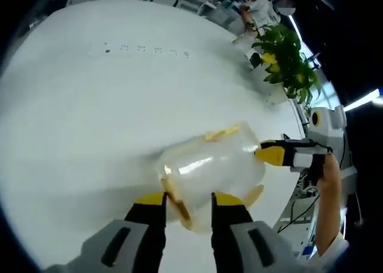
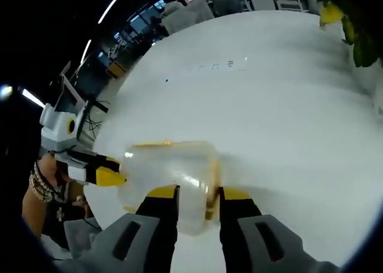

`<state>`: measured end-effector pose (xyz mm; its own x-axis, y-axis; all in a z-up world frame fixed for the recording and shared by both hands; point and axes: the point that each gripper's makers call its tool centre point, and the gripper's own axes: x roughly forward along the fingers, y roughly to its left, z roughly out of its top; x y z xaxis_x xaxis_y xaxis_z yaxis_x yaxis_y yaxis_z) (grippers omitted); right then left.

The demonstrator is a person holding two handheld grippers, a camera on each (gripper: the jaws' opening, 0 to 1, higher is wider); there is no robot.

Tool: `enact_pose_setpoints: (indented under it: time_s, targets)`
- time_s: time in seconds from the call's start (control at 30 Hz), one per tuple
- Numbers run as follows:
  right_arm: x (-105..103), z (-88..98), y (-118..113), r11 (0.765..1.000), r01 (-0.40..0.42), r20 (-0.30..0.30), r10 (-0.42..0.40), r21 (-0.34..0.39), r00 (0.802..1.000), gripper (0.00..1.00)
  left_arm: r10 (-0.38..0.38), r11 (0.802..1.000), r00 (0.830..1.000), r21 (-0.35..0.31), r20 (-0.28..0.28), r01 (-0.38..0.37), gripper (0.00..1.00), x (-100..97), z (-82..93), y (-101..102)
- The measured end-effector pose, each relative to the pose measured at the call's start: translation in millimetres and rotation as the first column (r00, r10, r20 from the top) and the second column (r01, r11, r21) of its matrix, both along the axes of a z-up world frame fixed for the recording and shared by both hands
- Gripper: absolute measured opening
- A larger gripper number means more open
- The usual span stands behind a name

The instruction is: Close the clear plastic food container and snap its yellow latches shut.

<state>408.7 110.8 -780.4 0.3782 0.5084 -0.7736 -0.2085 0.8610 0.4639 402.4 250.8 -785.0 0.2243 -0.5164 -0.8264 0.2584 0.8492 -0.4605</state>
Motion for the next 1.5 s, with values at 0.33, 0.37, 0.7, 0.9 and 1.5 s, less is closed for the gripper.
enact_pose_setpoints:
  time_s: [0.33, 0.37, 0.7, 0.9, 1.5]
  targets:
    - [-14, 1.3, 0, 1.000, -0.001, 0.030, 0.001, 0.000, 1.000, 0.24, -0.015, 1.000, 0.999, 0.006, 0.052, 0.014, 0.23, 5.6, 1.1, 0]
    - [-13, 1.0, 0, 1.000, -0.002, 0.035, 0.002, 0.003, 0.999, 0.24, -0.007, 1.000, 0.998, -0.001, 0.055, 0.007, 0.23, 5.2, 0.9, 1]
    - [-10, 6.5, -3, 0.987, -0.135, 0.124, 0.145, -0.084, 0.982, 0.23, 0.025, 0.998, 0.991, -0.059, 0.130, -0.017, 0.23, 5.0, 5.4, 5]
    - [8, 42.3, -6, 0.996, -0.085, 0.247, 0.091, -0.037, 0.965, 0.12, 0.143, 0.986, 0.944, -0.127, 0.298, -0.109, 0.21, 27.7, 40.2, 17]
    - [7, 53.5, 46, 0.975, -0.219, 0.323, 0.219, -0.034, 0.921, 0.00, 0.111, 0.969, 0.877, -0.247, 0.468, 0.010, 0.00, 11.6, 76.0, -34]
